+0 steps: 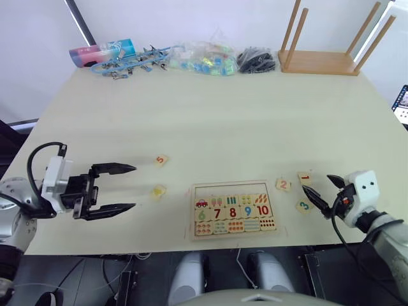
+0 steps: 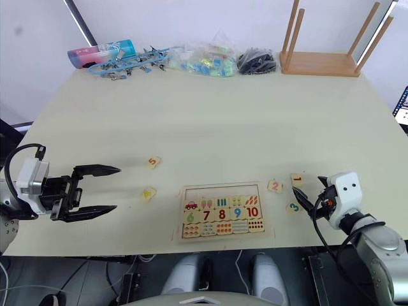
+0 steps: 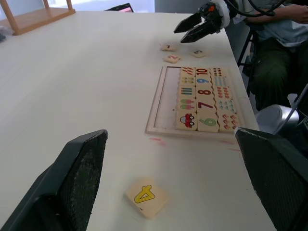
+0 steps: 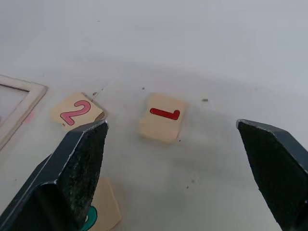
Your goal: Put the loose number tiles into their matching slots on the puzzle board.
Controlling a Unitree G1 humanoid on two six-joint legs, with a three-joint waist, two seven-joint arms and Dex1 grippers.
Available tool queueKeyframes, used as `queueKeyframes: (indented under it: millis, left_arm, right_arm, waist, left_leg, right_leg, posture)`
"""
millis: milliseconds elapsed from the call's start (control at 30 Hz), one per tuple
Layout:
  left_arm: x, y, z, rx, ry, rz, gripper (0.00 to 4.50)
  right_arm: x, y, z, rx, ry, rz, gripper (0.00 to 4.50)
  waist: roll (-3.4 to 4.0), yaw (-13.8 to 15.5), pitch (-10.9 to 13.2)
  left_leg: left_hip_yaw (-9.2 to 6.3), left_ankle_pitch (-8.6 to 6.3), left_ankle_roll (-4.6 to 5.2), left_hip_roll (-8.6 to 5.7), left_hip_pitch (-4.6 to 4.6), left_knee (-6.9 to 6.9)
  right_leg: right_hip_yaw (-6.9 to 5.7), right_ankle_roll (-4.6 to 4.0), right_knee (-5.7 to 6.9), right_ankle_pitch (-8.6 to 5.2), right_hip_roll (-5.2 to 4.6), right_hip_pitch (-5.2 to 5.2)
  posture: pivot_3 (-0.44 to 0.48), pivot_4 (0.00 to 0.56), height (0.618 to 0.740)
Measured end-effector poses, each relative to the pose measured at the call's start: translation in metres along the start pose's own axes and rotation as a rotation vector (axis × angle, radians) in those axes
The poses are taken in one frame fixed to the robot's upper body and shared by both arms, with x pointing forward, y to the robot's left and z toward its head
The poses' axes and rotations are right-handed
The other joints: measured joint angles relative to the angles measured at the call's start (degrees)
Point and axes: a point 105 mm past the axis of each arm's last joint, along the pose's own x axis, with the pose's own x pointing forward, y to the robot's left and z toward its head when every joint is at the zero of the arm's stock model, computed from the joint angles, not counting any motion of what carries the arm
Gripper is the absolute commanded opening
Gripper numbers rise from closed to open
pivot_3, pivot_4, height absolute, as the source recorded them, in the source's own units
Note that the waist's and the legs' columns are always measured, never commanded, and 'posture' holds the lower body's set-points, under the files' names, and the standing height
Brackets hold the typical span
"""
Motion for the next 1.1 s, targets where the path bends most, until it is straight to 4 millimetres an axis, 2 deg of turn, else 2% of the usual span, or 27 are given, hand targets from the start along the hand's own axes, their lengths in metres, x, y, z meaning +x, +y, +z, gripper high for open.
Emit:
queueKeyframes:
  millis: [167, 333, 667, 1100]
  left_arm:
    - [0.000, -0.001, -0.001, -0.004, -0.009, 0.003, 4.50]
    - [-0.001, -0.001, 0.000, 0.002, -0.014, 0.005, 4.50]
    - [-0.003, -0.004, -0.002, -0.010, -0.015, 0.009, 4.50]
    - [-0.006, -0.008, -0.006, -0.026, -0.017, 0.022, 4.50]
  right_arm:
    - [0.005, 0.004, -0.005, 0.020, -0.002, -0.056, 4.48]
    - [0.016, 0.007, -0.018, 0.041, 0.033, -0.100, 4.48]
    - [0.025, 0.006, -0.015, 0.024, 0.013, -0.132, 4.48]
    - [0.028, 0.007, -0.014, 0.050, 0.024, -0.156, 4.48]
  waist:
    - [0.00, 0.0, 0.0]
    - [-0.01, -0.1, 0.0]
    - [-0.05, -0.2, 0.0]
    - [-0.09, -0.2, -0.1]
  left_leg:
    - [0.01, 0.00, 0.00, -0.01, 0.00, 0.00]
    - [0.03, 0.00, 0.00, -0.02, 0.00, 0.00]
    - [0.03, 0.00, 0.00, -0.02, 0.00, 0.00]
    - [0.04, 0.00, 0.00, -0.02, 0.00, 0.00]
  right_leg:
    - [-0.01, 0.00, 0.00, 0.00, 0.01, 0.00]
    - [-0.01, -0.20, 0.00, -0.12, 0.01, 0.00]
    - [-0.02, -0.20, 0.01, -0.12, 0.02, 0.00]
    - [-0.03, -0.20, 0.01, -0.12, 0.03, 0.01]
  posture:
    - [0.000, 0.150, 0.737]
    - [0.000, 0.150, 0.737]
    - [0.000, 0.150, 0.737]
    - [0.000, 0.150, 0.737]
